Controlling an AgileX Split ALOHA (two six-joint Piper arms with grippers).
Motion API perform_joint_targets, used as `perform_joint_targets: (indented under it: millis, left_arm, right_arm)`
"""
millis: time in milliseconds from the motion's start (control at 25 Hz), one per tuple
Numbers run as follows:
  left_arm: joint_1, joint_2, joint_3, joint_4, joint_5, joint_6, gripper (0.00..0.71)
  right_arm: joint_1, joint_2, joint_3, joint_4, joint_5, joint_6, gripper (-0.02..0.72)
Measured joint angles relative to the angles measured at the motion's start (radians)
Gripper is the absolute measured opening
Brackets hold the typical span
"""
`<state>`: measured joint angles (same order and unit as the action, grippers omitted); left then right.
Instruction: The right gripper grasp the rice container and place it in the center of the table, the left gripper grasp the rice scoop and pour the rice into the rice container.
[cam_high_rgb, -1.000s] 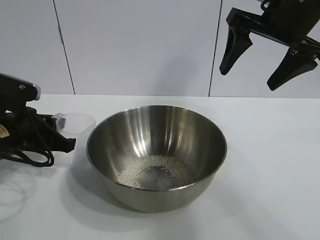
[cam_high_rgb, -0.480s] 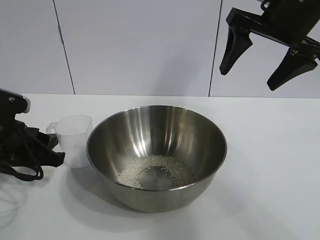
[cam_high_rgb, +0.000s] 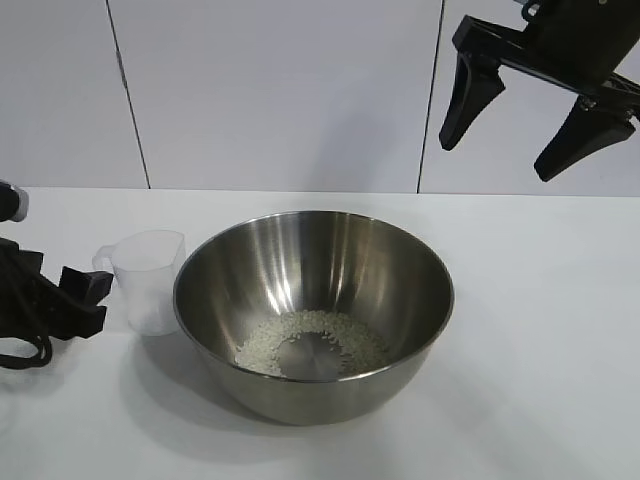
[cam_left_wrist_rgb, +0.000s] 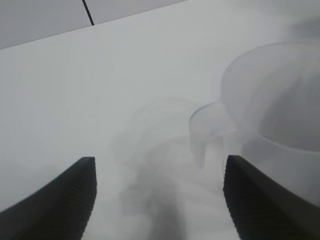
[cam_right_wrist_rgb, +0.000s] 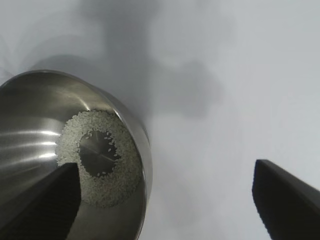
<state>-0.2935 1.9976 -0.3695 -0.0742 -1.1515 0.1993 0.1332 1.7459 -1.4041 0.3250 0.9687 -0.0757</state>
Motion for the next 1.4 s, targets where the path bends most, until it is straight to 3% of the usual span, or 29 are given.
perform_joint_targets:
  millis: [240,440,520,600,760,960,1040,1160,1400]
  left_arm:
    - [0.000,-0.102,0.109,0.006,0.000,-0.061,0.674]
    - [0.000,-0.266,0.164,0.008,0.006,-0.187,0.689]
    - [0.000,-0.352,0.164,0.008,0.085,-0.251,0.691]
    - [0.000,-0.431,0.151,0.009,0.226,-0.295,0.692]
    - [0.000,-0.585,0.047,0.083,0.658,-0.358,0.692]
    - [0.000,-0.704,-0.243,0.188,1.303,-0.475,0.693]
    - [0.000,-0.713,-0.365,0.189,1.498,-0.462,0.693]
    - [0.001,-0.713,-0.515,0.091,1.682,-0.347,0.693]
    - [0.001,-0.713,-0.683,-0.282,1.853,-0.099,0.693]
  right_arm:
    - [0.000,0.000,0.000,0.000,0.000,0.000,0.639]
    - [0.000,0.000,0.000,0.000,0.000,0.000,0.639]
    - [0.000,0.000,0.000,0.000,0.000,0.000,0.639]
    - [0.000,0.000,0.000,0.000,0.000,0.000,0.641]
    - [0.000,0.000,0.000,0.000,0.000,0.000,0.652]
    - [0.000,0.000,0.000,0.000,0.001,0.000,0.653]
    - [0.000,0.000,0.000,0.000,0.002,0.000,0.653]
    - [0.000,0.000,0.000,0.012,0.004,-0.007,0.654]
    - [0.000,-0.001,0.000,0.090,0.017,-0.050,0.654]
